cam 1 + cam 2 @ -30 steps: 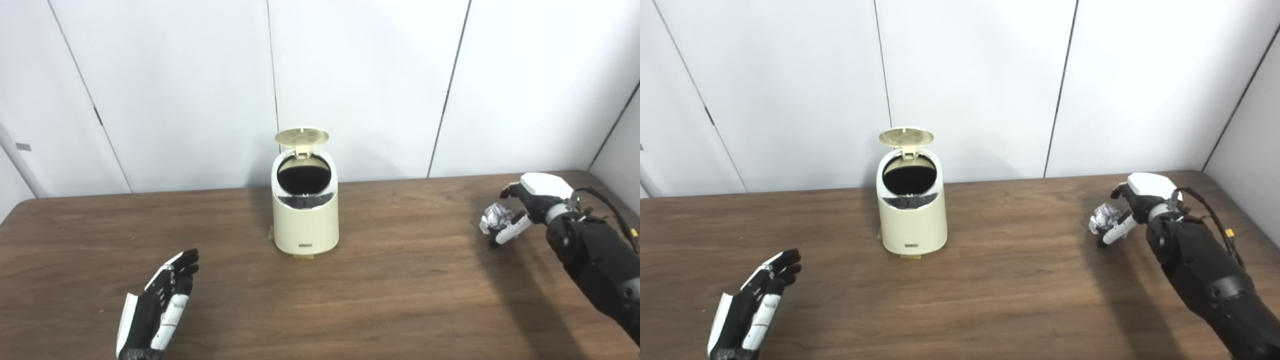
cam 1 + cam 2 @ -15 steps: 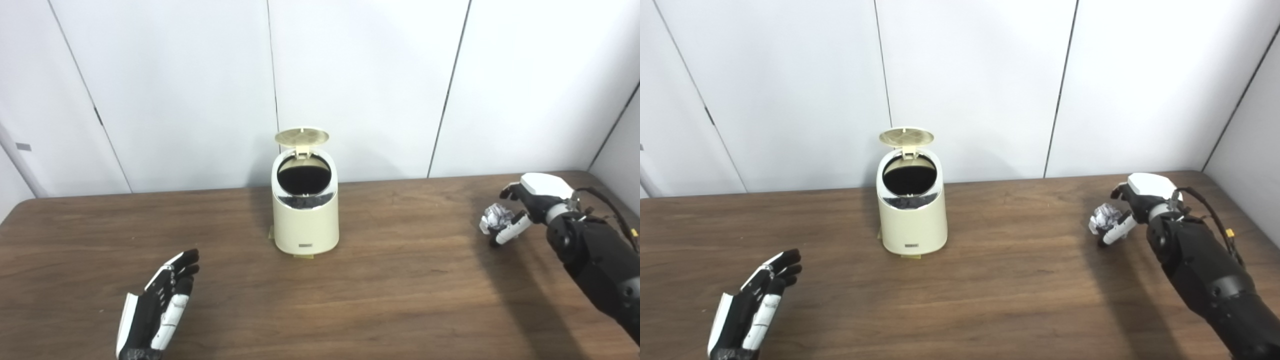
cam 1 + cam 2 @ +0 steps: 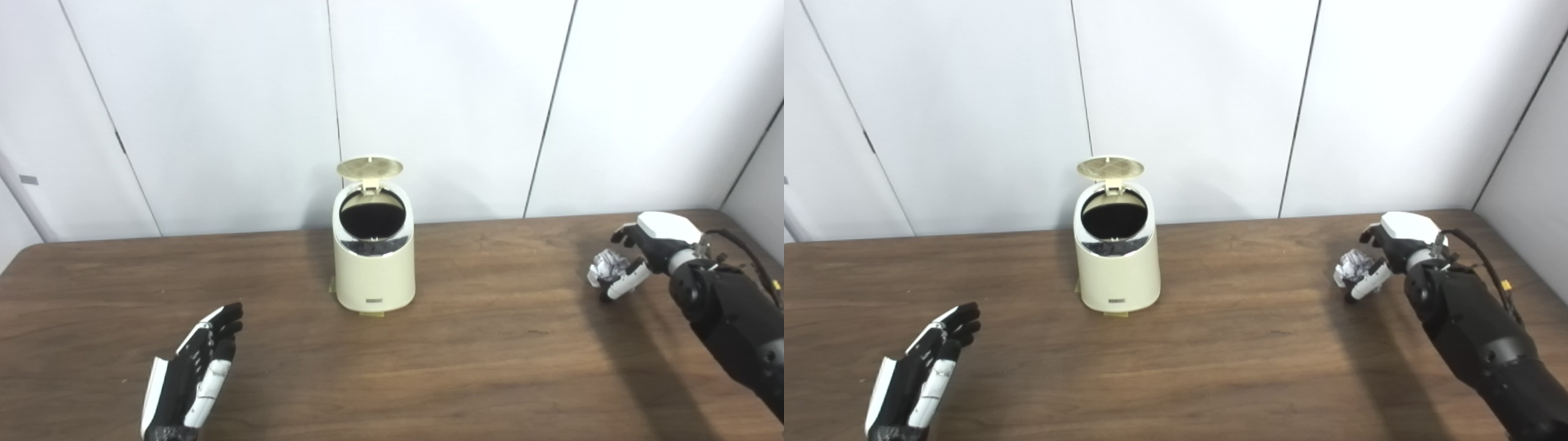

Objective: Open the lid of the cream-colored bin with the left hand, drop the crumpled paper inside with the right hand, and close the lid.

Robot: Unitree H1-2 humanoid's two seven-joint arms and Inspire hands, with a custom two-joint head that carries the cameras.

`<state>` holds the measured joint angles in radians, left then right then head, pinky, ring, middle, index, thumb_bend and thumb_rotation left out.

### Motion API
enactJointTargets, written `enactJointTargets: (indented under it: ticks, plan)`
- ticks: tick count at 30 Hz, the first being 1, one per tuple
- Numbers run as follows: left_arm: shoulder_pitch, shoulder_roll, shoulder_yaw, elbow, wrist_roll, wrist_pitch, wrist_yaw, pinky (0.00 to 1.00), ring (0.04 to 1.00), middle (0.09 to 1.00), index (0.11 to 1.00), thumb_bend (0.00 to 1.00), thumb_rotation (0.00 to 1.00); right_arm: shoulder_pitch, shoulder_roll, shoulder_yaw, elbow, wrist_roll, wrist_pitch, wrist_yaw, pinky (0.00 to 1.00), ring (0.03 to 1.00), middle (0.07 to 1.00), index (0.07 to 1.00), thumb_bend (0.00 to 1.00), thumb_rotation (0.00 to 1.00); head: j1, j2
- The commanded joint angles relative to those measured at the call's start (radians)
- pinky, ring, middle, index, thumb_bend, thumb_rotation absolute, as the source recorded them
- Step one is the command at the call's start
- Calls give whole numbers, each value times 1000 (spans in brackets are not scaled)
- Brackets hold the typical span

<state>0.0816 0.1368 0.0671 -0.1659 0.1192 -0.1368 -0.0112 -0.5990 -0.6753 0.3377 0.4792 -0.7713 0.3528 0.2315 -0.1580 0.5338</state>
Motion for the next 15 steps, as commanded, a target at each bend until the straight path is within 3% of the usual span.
enactJointTargets:
  ticks: [1, 5, 15]
  plan:
    - [-17, 0, -1, -17, -2, -22, 7, 825, 817, 837, 853, 727, 866, 3, -33, 6, -11, -17, 15, 22, 748, 786, 799, 801, 841, 232, 0, 0]
    - [-19, -1, -4, -18, -7, -26, 5, 828, 817, 839, 856, 711, 863, -4, -30, 1, 19, -5, -4, 3, 780, 794, 807, 798, 852, 244, 0, -1]
    - [-20, -1, -4, -17, -5, -28, 8, 817, 808, 834, 853, 722, 861, 9, -34, 1, -34, -10, 17, 29, 755, 793, 815, 808, 832, 195, 1, 2]
